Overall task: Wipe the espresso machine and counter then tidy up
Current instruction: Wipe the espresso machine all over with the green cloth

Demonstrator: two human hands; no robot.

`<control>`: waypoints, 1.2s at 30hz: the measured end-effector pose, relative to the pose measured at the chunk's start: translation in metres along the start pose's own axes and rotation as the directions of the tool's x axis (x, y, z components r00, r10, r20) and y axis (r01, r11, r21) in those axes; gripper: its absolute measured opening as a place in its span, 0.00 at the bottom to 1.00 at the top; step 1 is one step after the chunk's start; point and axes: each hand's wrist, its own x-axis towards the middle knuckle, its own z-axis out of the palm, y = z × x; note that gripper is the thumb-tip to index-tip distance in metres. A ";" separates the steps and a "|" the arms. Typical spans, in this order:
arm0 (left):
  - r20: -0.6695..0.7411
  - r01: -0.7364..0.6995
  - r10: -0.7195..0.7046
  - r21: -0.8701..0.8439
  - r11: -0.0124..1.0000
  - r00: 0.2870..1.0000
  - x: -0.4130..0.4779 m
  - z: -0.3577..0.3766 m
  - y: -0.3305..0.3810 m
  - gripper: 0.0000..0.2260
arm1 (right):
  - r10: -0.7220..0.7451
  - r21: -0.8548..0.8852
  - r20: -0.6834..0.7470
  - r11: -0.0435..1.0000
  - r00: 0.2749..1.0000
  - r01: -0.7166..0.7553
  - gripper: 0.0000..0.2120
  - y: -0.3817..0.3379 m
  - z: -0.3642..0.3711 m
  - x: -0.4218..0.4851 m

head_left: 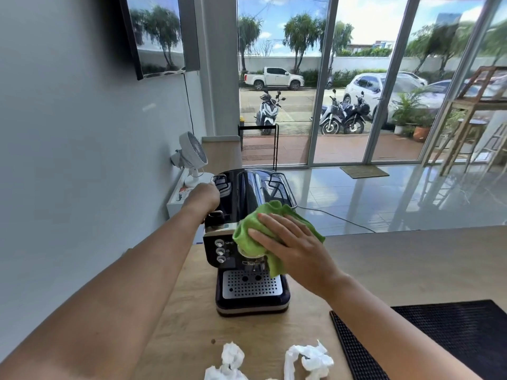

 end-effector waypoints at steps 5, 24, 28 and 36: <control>0.002 -0.045 0.045 0.078 0.996 0.999 0.003 0.001 -0.002 0.19 | 0.514 0.417 -0.147 0.807 0.845 -0.419 0.23 0.015 0.007 -0.048; -0.078 -0.092 0.095 0.042 0.995 0.992 0.003 0.005 -0.003 0.16 | 0.639 0.673 0.674 -0.322 0.372 -0.666 0.14 0.113 0.049 0.093; -0.093 -0.086 0.091 0.065 0.994 0.991 0.002 0.006 -0.003 0.16 | 0.554 0.572 0.750 -0.266 0.363 -0.776 0.13 0.154 0.072 0.121; -0.104 -0.025 0.024 -0.007 1.000 0.994 0.004 0.009 -0.005 0.12 | 0.343 0.178 0.820 0.607 0.458 -0.774 0.10 0.153 0.076 0.213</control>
